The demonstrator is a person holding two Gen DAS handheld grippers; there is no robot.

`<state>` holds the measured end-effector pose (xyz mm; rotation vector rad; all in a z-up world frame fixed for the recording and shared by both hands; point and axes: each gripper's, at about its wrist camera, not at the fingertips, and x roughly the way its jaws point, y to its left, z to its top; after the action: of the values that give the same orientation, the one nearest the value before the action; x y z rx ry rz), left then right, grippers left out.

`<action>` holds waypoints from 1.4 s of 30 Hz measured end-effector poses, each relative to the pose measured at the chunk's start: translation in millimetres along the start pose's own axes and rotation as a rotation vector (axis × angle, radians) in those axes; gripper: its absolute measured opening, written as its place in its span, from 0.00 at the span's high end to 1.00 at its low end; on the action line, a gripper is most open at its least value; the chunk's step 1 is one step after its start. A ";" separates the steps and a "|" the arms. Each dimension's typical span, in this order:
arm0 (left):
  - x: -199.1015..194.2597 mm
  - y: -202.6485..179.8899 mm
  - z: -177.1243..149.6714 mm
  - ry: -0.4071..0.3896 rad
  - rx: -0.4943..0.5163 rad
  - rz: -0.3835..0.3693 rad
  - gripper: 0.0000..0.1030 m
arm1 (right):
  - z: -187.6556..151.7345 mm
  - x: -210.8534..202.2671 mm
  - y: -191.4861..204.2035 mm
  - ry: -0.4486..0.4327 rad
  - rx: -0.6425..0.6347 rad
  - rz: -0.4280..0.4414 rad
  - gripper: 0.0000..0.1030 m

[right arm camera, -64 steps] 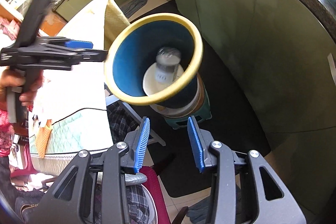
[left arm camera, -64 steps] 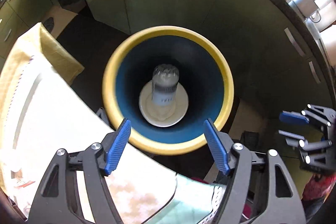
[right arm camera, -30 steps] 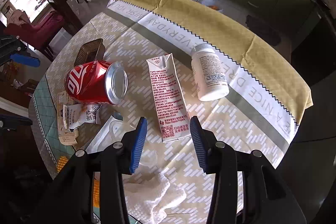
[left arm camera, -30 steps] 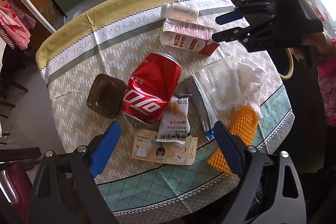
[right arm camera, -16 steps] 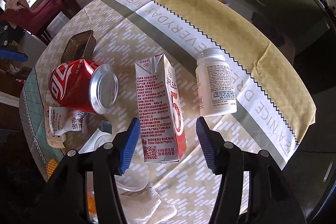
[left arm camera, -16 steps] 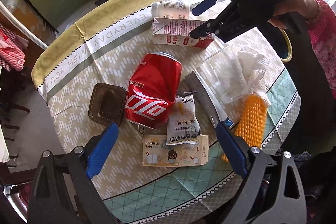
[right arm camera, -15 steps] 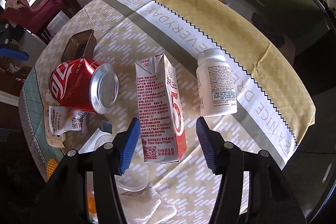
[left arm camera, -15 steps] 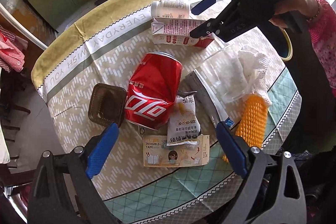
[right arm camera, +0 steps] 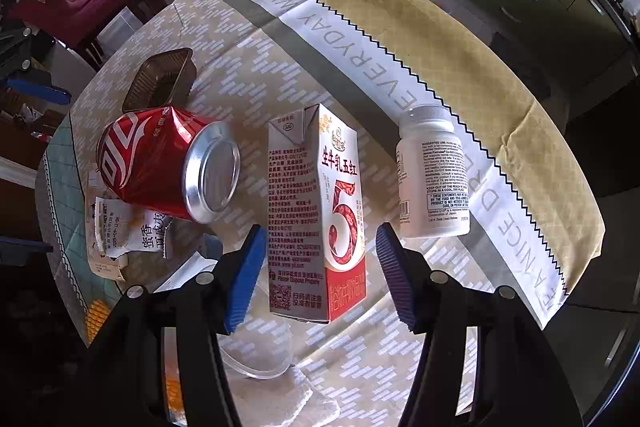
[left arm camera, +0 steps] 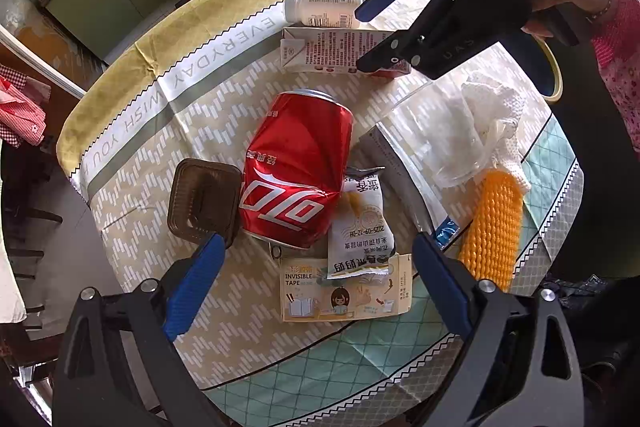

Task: Collect trash
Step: 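Move the right gripper to the milk carton and grasp it, then drop the milk carton in the bin with right gripper while left grasps red can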

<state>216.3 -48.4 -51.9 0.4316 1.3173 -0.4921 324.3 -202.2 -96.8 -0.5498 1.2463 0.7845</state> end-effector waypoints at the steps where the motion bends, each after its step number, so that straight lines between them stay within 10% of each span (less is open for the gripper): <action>1: 0.6 0.6 -0.5 0.001 -0.001 -0.001 0.13 | 0.3 -1.3 -0.6 -0.004 0.004 0.003 0.44; 13: 2.5 4.1 0.8 0.002 -0.006 0.000 0.13 | 5.4 14.4 -0.2 0.041 0.001 -0.053 0.45; 17: 2.2 2.9 2.3 0.001 0.001 0.005 0.13 | 8.4 27.9 -0.8 0.062 0.019 -0.082 0.65; 24: 4.8 -2.1 6.0 0.010 0.021 0.008 0.13 | -0.6 11.8 -2.4 -0.007 0.074 -0.079 0.66; 42: 59.3 1.4 56.8 0.058 0.089 0.054 0.13 | -181.2 -97.2 -52.0 -0.149 0.460 -0.038 0.66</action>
<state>273.1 -84.9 -98.6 0.5578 1.3399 -0.4977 241.0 -391.5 -50.1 -0.1370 1.2226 0.4736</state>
